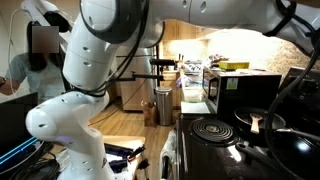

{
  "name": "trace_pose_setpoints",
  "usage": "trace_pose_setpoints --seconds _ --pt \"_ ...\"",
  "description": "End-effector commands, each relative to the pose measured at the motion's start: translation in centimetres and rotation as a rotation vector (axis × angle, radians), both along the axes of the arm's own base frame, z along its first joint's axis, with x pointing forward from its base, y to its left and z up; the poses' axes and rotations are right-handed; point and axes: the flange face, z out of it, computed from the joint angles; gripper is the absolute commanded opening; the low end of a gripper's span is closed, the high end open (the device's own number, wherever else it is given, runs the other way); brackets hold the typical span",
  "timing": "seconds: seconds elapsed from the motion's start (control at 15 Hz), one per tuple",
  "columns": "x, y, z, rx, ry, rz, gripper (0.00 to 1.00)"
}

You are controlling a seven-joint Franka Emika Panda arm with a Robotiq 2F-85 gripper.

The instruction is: Place the lid on the pot

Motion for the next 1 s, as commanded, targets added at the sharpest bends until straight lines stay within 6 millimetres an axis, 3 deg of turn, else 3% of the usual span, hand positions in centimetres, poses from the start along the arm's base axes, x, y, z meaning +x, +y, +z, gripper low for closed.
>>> trace_pose_setpoints --seconds 0.0,0.4,0.93 --pt "0.1 -0.8 1.4 0.022 -0.014 -0.001 0.34" --pt "-0.1 -1.4 1.8 0.019 -0.02 -0.012 0.34" --pt "-0.1 -1.3 0.4 0.048 0.002 -0.013 0.34"
